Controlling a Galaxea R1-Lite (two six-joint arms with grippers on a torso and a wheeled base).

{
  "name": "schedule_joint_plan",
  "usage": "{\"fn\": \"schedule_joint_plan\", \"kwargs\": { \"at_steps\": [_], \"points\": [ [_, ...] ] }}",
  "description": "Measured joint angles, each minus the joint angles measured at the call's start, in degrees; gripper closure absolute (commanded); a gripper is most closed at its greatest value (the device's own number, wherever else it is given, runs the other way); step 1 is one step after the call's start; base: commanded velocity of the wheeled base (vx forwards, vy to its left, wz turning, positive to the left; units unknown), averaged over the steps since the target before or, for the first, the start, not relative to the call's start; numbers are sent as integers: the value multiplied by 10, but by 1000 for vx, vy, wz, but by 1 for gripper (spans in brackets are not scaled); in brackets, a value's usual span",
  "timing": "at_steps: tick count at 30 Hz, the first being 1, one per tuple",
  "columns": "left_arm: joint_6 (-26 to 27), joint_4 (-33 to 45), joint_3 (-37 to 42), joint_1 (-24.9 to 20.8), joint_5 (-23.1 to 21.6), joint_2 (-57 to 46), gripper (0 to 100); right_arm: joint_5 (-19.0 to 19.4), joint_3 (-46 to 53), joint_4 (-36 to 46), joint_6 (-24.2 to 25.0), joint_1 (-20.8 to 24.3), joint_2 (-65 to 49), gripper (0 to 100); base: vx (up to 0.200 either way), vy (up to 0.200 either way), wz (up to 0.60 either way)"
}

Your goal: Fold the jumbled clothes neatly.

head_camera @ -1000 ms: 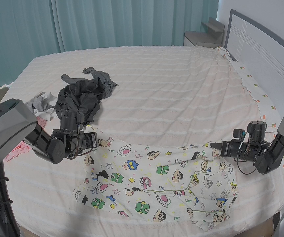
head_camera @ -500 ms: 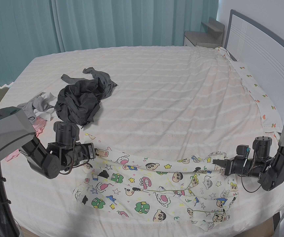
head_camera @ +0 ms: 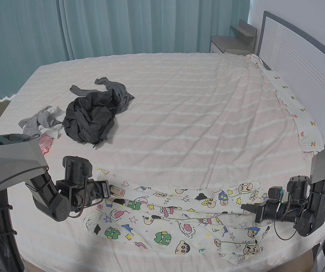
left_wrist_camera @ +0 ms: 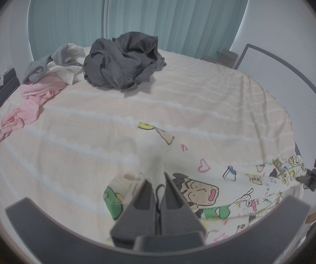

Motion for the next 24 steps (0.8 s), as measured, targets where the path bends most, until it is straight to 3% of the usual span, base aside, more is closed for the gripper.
{"fn": "schedule_joint_plan", "kwargs": {
  "at_steps": [13,24],
  "points": [
    [-1,-47,62,-3,-2,32,100,7,46,-1,-23,0,31,100,0,0,0],
    [-1,-48,65,-3,-7,45,100,9,63,-1,-37,0,46,100,0,0,0]
  ]
}}
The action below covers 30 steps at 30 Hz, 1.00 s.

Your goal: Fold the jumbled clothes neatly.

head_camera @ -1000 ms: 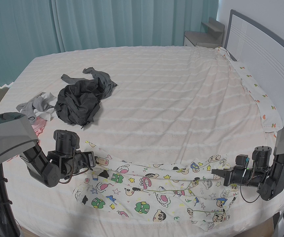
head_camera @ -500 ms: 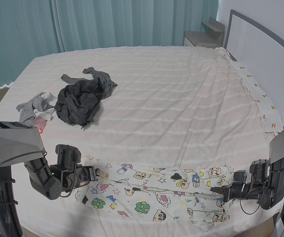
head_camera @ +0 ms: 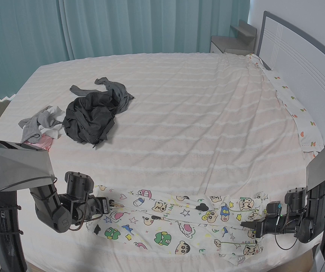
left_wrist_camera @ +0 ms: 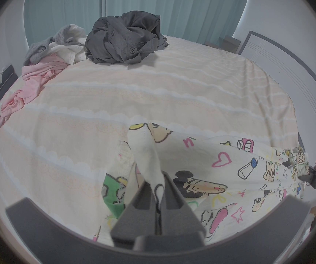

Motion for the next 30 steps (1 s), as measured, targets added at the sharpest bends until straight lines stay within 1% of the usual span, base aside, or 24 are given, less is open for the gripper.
{"fn": "schedule_joint_plan", "kwargs": {
  "at_steps": [14,15,25,30],
  "points": [
    [-2,-11,3,0,-1,10,100,13,22,0,-13,-2,11,100,0,0,0],
    [-3,-11,3,0,-1,10,0,13,23,0,-13,-2,12,0,0,0,0],
    [-4,-11,4,0,1,14,0,17,27,0,-13,-4,18,0,0,0,0],
    [-4,-26,4,5,4,13,0,17,27,0,-13,-14,18,0,0,0,0]
  ]
}}
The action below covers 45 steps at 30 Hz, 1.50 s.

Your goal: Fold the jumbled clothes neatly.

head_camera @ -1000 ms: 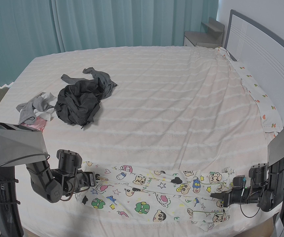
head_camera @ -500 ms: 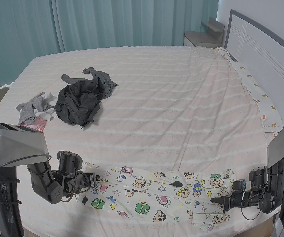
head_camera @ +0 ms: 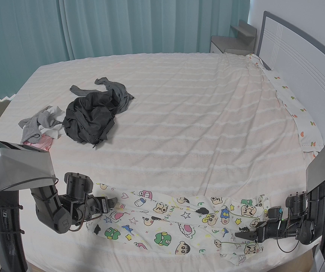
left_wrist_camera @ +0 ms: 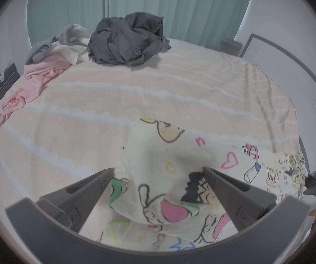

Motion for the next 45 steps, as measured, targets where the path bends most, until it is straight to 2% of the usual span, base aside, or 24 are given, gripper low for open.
{"fn": "schedule_joint_plan", "kwargs": {
  "at_steps": [9,20,24,27,32,38,45],
  "points": [
    [-12,-40,7,26,-7,-15,0,0,0,0,1,-55,-16,0,0,0,0],
    [-157,-42,48,64,-79,-79,0,-1,0,0,10,-123,-66,0,0,0,0],
    [-226,-43,79,73,-119,-114,0,0,0,0,22,-135,-99,0,0,0,0],
    [-256,-43,112,77,-156,-138,0,0,0,0,29,-137,-123,0,0,0,0],
    [-289,-44,170,79,-229,-167,0,-11,-30,0,40,-109,-152,0,0,0,0],
    [-313,-60,221,80,-281,-180,0,-39,-77,13,50,-44,-156,0,0,0,0],
    [-317,-98,264,78,-317,-180,0,-64,-152,146,48,15,-148,0,0,0,0]
  ]
}}
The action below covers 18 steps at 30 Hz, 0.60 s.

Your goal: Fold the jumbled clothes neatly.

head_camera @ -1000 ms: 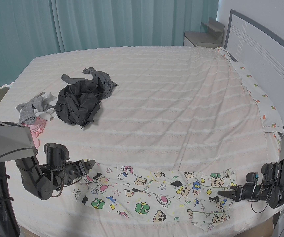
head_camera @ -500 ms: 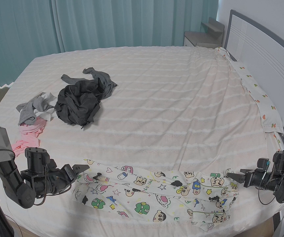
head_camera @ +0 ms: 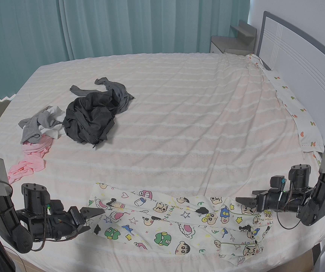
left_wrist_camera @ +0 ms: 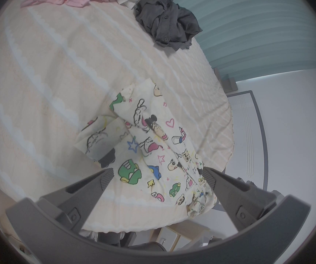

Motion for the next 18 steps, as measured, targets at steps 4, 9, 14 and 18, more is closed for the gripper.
{"fn": "schedule_joint_plan", "kwargs": {
  "at_steps": [4,9,14,18],
  "points": [
    [0,-15,13,0,-7,12,0,-4,-42,77,-20,12,4,0,0,0,0],
    [0,-33,20,-1,-9,27,0,-6,-70,131,-76,10,9,0,0,0,0],
    [0,-36,21,-1,-9,36,0,-6,-63,138,-101,-3,10,0,0,0,0],
    [0,-36,22,-1,-9,40,0,-5,-46,137,-115,-13,9,0,0,0,0]
  ]
}}
